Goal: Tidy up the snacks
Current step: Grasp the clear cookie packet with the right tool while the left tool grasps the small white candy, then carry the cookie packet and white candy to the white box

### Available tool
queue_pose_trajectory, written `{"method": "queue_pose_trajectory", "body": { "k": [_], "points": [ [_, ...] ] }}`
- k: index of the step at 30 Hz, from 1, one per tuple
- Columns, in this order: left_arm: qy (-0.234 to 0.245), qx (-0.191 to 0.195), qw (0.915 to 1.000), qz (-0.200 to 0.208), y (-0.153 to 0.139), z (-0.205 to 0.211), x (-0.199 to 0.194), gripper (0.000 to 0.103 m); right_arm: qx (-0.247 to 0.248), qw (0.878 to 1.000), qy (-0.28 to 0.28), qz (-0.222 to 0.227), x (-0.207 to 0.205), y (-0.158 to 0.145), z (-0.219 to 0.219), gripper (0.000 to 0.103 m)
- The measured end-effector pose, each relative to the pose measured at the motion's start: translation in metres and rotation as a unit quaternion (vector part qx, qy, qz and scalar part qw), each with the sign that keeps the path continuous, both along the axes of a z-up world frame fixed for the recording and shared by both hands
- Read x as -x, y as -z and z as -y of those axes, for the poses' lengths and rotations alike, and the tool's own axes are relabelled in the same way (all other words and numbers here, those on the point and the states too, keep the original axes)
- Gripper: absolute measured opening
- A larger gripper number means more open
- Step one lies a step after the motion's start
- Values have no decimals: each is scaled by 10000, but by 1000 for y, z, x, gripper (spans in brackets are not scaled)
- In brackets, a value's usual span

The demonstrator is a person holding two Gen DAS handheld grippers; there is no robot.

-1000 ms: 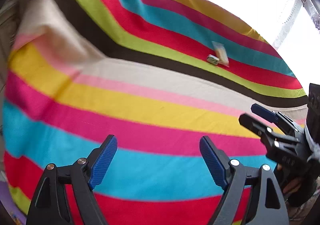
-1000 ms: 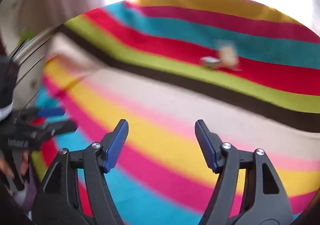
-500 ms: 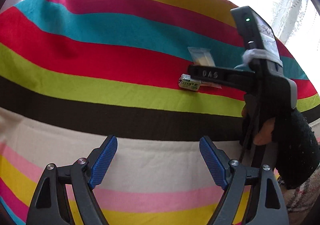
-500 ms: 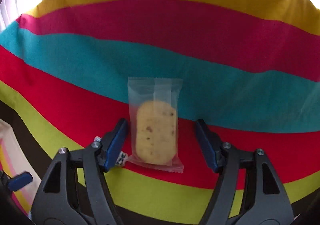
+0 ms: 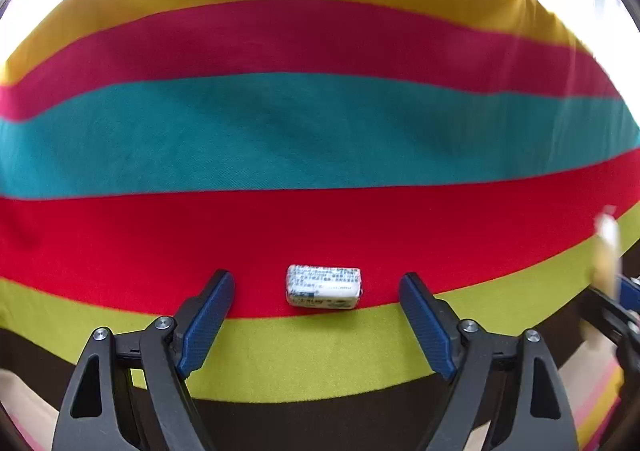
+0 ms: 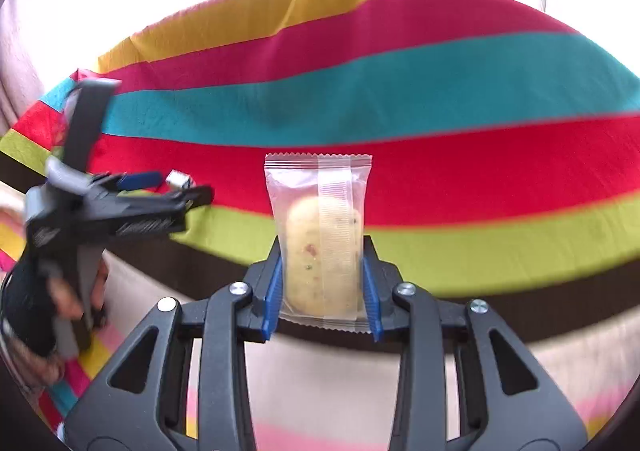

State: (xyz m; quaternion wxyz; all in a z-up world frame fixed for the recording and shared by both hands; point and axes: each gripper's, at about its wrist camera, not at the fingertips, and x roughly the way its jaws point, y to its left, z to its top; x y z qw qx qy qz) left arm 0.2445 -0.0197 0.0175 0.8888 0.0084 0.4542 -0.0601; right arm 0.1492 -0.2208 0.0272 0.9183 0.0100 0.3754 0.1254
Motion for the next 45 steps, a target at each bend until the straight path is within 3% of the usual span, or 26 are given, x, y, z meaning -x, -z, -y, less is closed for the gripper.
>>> {"method": "queue_pose_trajectory", "body": {
  "k": [1,2,4,8,17,23,35,45],
  "points": [
    [20,74,10000,35,-3,0,5,51,-76,10000,43,-18,6,-2,1,38],
    [55,161,9999,11,-6,-2,14,34,-164,9998,100,-35,15,-3,3,38],
    [119,390,9991,-129,-8,-4,33,34,-320,9994,108,-73,37,-6,5,38],
    [195,393,9990,-100,-17,-9,94,34,-547,9982,28,-248,79,-5,0,38],
    [298,396,9985,-251,-30,-17,229,34,-454,9968,-374,-537,181,2,-20,38],
    [258,455,9984,-236,-36,-23,301,34,-416,9955,-646,-561,221,11,-39,38],
    [-10,439,9990,-104,-38,-53,367,34,-174,9872,-1524,-432,265,-5,-106,38],
    [-421,299,9986,62,-55,-123,420,34,182,9698,-2418,-248,292,-16,-192,38]
  ]
}}
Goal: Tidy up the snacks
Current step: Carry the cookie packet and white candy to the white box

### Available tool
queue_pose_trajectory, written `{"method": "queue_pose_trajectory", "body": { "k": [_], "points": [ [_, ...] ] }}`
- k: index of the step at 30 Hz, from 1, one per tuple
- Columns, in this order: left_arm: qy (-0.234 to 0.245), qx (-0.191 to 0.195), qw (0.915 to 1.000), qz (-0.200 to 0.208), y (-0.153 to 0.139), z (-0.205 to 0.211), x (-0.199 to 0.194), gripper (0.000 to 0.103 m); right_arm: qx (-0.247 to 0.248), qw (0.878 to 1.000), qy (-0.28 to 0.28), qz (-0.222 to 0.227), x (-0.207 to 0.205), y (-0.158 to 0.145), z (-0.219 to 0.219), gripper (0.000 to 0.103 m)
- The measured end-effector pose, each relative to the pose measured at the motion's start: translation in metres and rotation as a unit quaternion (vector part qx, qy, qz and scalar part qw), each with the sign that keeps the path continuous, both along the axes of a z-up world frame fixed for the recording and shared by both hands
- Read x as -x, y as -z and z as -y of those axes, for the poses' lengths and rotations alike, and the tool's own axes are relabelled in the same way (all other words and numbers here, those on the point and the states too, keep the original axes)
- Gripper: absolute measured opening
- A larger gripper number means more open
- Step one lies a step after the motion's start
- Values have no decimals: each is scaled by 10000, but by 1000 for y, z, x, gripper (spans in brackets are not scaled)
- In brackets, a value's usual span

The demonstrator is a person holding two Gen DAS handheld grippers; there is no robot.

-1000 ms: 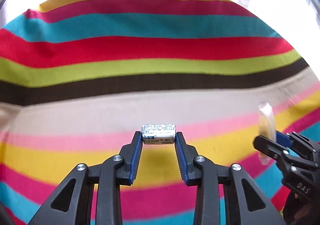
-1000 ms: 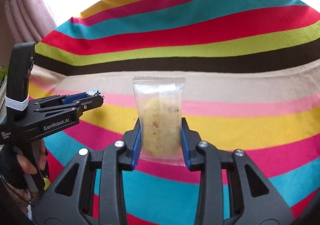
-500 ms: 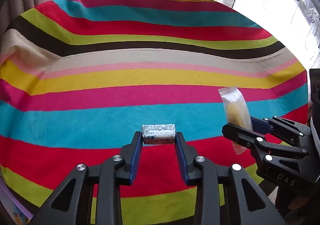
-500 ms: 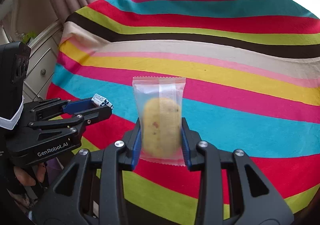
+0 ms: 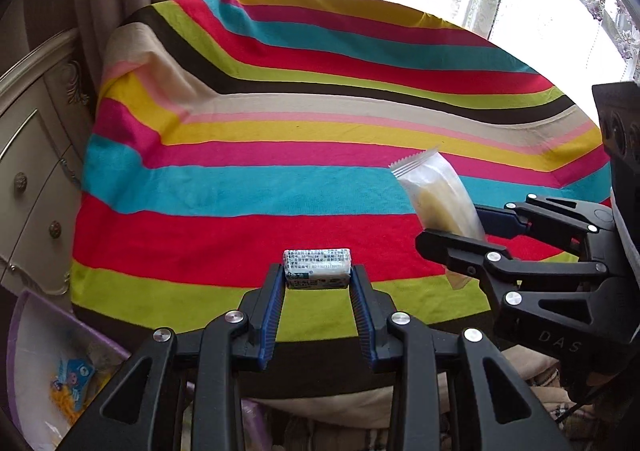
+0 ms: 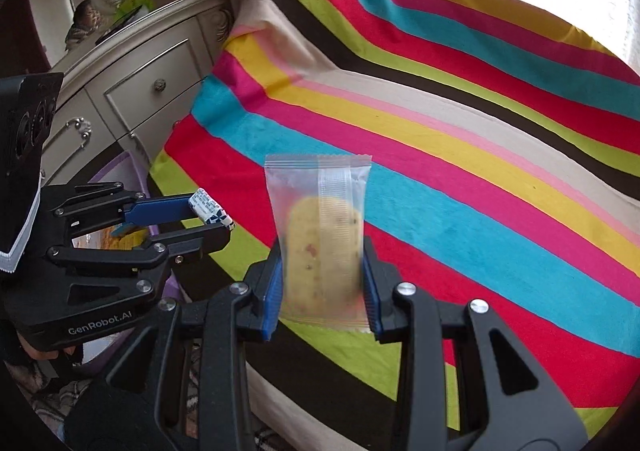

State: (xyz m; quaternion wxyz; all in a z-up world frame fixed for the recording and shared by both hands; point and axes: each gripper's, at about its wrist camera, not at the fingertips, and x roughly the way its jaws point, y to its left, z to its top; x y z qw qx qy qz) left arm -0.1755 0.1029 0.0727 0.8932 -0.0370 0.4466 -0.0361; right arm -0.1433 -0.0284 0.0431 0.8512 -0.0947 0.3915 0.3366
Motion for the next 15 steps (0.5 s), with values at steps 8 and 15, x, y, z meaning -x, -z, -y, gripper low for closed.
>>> {"method": "queue_pose_trajectory", "body": {
  "k": [8,15],
  "points": [
    [-623,-73,9980,62,-6,-65,53,34,159,9967,-785,128,34,-11,-66,38],
    [-1153,-94,9932,89,-9,-110,105,34,279,9884,-1463,286,72,-18,-120,38]
  ]
}}
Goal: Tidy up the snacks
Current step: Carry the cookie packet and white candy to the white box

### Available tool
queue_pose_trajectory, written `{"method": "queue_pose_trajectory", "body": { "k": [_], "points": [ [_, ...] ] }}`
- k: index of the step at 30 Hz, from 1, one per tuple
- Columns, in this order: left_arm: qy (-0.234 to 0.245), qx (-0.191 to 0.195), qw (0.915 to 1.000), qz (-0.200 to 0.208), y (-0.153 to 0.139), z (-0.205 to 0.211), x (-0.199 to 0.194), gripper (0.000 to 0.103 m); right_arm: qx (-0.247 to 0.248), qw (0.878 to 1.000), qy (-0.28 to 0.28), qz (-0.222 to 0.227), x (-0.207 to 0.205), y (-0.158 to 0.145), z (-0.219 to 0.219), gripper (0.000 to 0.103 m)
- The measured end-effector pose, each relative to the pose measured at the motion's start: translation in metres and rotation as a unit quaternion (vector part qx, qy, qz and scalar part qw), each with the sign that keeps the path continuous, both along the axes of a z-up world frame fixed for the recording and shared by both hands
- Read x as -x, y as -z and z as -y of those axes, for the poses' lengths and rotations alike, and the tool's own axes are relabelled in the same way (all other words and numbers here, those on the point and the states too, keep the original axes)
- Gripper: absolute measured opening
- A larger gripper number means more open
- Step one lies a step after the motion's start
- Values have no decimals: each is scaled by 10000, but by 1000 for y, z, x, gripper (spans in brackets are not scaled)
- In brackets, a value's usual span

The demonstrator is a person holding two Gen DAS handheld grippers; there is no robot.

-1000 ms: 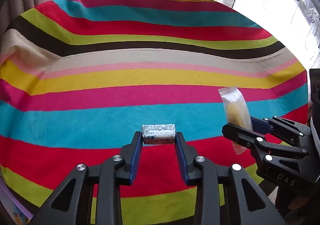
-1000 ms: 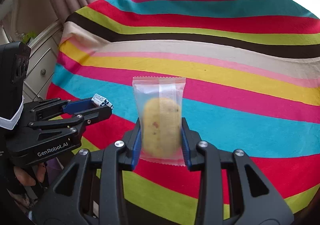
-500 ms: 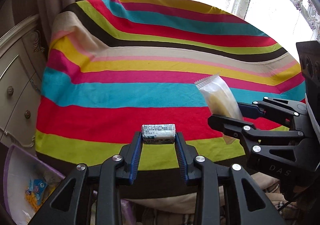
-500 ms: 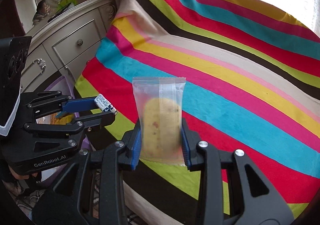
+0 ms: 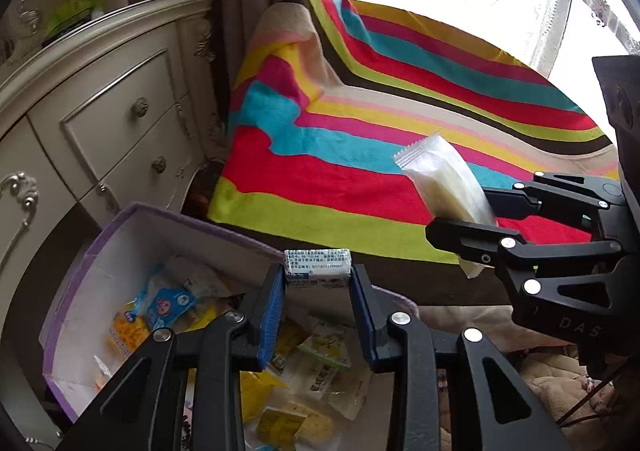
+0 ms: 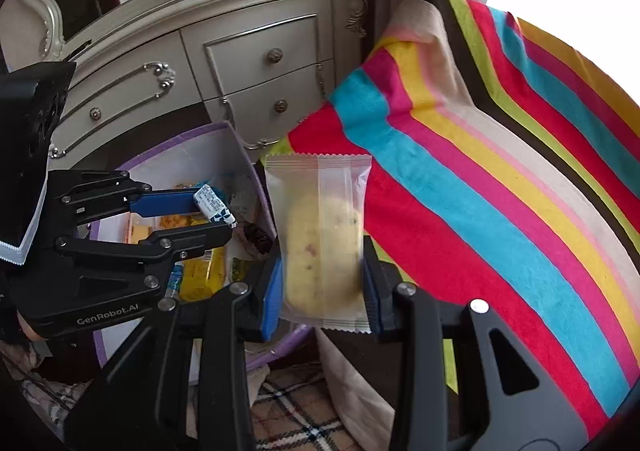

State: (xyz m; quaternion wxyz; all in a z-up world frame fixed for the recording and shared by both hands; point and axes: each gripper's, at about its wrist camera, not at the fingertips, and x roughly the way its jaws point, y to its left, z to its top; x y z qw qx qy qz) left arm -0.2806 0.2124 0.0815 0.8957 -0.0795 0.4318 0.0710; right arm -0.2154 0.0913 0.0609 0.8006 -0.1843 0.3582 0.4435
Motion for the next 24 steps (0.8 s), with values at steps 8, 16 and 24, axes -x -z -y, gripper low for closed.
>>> {"method": "queue_pose_trajectory", "body": {
  "k": [8,16,24],
  "points": [
    [-514,34,9987,-40,2,-35,38,34,165,9986,-486,143,37,0,-37,38],
    [-987,145,9950,-28,11,-57,72,34,463,9958,-780,138,62,14,-61,38],
    [-1230,199,9921,119,12,-75,90,34,628,9921,-1017,390,89,13,-81,38]
  ]
}}
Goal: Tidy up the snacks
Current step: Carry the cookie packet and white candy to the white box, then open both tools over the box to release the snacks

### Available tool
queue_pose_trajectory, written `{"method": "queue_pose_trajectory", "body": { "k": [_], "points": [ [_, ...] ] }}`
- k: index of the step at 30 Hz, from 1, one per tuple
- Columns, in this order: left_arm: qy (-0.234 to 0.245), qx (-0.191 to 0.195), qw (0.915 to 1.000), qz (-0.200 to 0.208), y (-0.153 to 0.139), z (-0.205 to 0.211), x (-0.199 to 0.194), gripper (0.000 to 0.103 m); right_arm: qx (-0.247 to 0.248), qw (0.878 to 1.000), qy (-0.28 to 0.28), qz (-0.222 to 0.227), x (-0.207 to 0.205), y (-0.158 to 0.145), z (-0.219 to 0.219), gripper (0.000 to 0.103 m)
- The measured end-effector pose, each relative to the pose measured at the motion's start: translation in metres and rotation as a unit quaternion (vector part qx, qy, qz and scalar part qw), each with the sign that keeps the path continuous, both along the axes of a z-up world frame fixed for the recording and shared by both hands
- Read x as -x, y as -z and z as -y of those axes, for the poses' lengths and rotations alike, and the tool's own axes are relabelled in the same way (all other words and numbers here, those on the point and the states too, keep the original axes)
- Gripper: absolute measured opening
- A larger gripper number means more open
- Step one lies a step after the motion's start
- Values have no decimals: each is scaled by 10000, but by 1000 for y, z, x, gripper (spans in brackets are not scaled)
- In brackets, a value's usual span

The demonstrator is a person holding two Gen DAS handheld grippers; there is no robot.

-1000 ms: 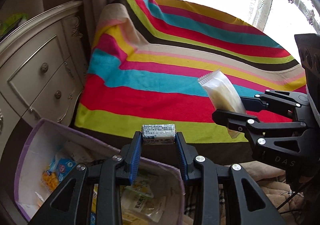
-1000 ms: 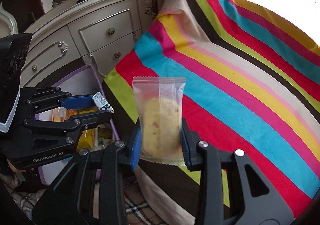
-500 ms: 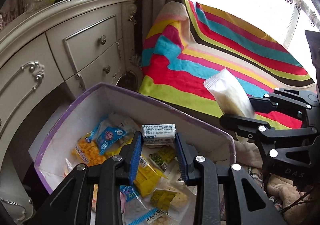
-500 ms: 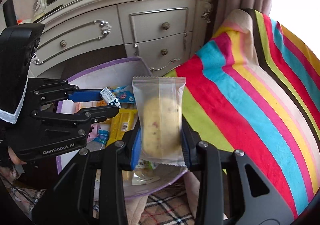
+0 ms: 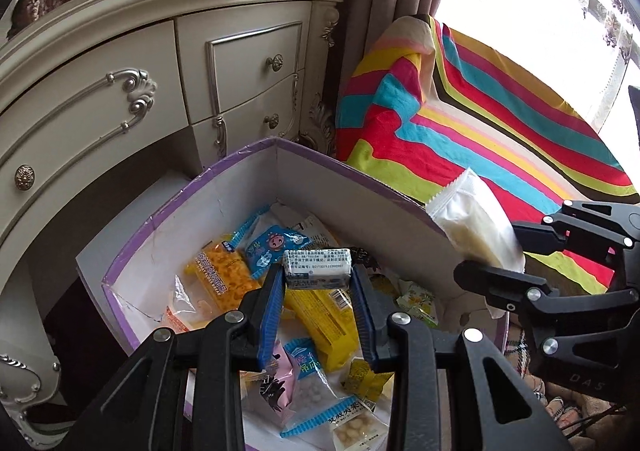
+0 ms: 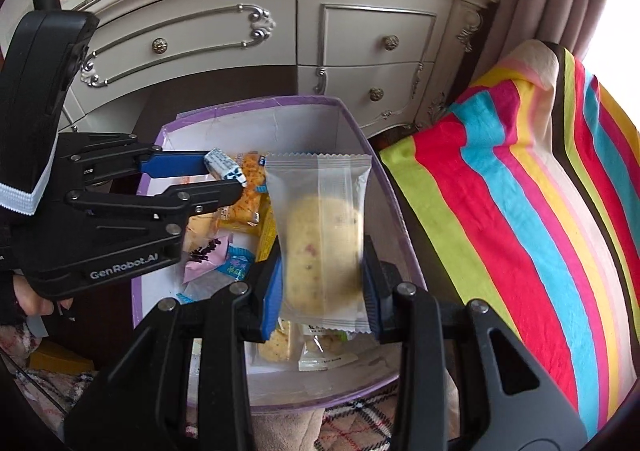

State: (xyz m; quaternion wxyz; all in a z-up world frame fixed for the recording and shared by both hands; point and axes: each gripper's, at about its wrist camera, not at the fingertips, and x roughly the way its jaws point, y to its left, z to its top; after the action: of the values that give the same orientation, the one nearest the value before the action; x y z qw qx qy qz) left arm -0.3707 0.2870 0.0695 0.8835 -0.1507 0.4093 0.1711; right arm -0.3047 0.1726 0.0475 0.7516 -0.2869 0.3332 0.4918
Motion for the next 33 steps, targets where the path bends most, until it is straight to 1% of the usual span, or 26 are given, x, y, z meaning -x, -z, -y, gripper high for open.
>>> {"method": "queue_pose_trajectory", "body": {
  "k": [5,6,7,8,9,10,12,14,15,17,19,20,22,24,26,27,28,29,31,33],
  "points": [
    [-89,34,9999,137,-4,-4,4,35,16,9999,-138,-5,11,0,-9,38],
    [-134,83,9997,167,-4,-7,4,39,30,9999,-163,-49,11,2,-10,39],
    [-176,151,9995,193,-4,-10,5,56,33,9997,-189,-116,11,3,-11,42],
    [-220,237,9992,235,-4,-13,6,69,45,9996,-200,-168,10,5,-12,45],
    [-328,265,9988,262,-5,-17,8,89,45,9999,-123,-109,9,7,-11,55],
    [-416,292,9982,319,-6,-20,10,94,22,10000,-23,-2,9,8,-11,67],
    [-477,401,9970,466,-10,-28,14,94,-23,9997,190,123,7,8,-8,77],
    [-427,544,9952,686,-16,-33,19,94,-73,9996,283,4,3,6,-5,79],
    [-393,596,9947,734,-18,-35,21,95,-103,9994,326,-62,1,4,-3,80],
    [-382,561,9947,770,-24,-36,23,103,-117,9988,446,-172,-2,-1,-1,83],
    [-451,380,9938,946,-35,-35,28,103,-178,9982,439,-380,-5,-8,2,85],
    [-535,228,9935,973,-41,-33,31,103,-240,9977,438,-449,-7,-10,5,85],
    [-842,-147,9930,809,-52,-28,31,103,-303,9970,530,-483,-8,-15,9,88],
    [-1177,-508,9900,581,-61,-25,29,103,-310,9962,641,-504,-9,-18,12,89],
    [-1320,-719,9880,345,-64,-25,25,103,-367,9954,679,-571,-10,-17,14,89],
    [-1338,-723,9881,216,-61,-27,22,103,-383,9950,698,-603,-11,-16,16,89],
    [-1308,-636,9893,71,-57,-28,19,103,-375,9946,724,-643,-12,-14,17,89],
    [-1263,-463,9909,-24,-51,-32,16,103,-333,9944,740,-682,-13,-12,17,89],
    [-1161,19,9931,-176,-35,-38,11,103,-223,9942,772,-718,-14,-6,16,89],
    [-1062,490,9925,-363,-15,-42,6,103,-108,9939,827,-720,-14,0,13,89]
  ]
}}
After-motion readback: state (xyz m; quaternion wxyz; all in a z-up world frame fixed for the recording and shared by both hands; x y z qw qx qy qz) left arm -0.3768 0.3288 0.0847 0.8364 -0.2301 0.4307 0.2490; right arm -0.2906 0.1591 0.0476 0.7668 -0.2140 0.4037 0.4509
